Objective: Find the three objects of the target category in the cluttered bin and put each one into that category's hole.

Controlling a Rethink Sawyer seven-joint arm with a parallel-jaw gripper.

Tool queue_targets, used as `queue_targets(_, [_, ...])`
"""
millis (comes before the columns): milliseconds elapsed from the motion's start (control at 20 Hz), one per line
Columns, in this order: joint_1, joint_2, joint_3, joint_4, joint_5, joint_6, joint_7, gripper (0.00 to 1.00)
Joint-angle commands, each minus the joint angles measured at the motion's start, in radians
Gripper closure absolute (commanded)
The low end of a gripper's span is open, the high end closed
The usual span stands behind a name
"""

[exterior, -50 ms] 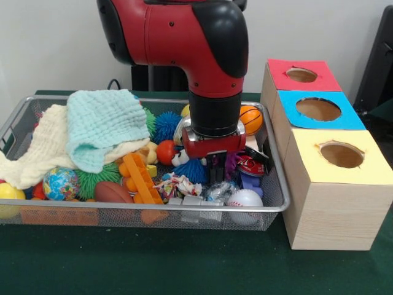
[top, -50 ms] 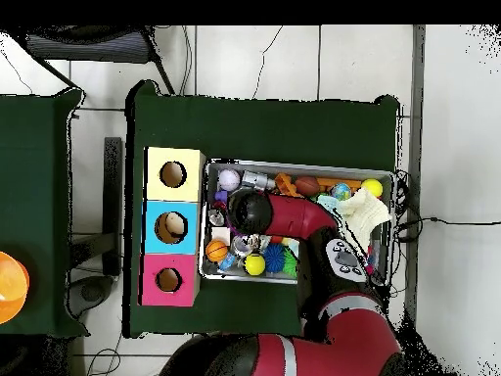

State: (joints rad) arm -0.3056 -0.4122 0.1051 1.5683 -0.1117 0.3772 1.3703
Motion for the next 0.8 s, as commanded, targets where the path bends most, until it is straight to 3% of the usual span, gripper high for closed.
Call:
queue_targets(50, [-0.025, 0.011, 0.033, 0.077, -0.048, 0.001, 0.091, 1.00])
queue_targets(300, [-0.040, 0.026, 0.050, 0.098, -0.064, -0.043, 0.080, 1.00])
queue_targets(350, [-0.044, 0.028, 0.055, 0.104, -0.068, -0.055, 0.078, 0.00])
queue_targets(800, [-0.025, 0.100, 0.049, 0.099, -0.064, -0.108, 0.109, 0.00])
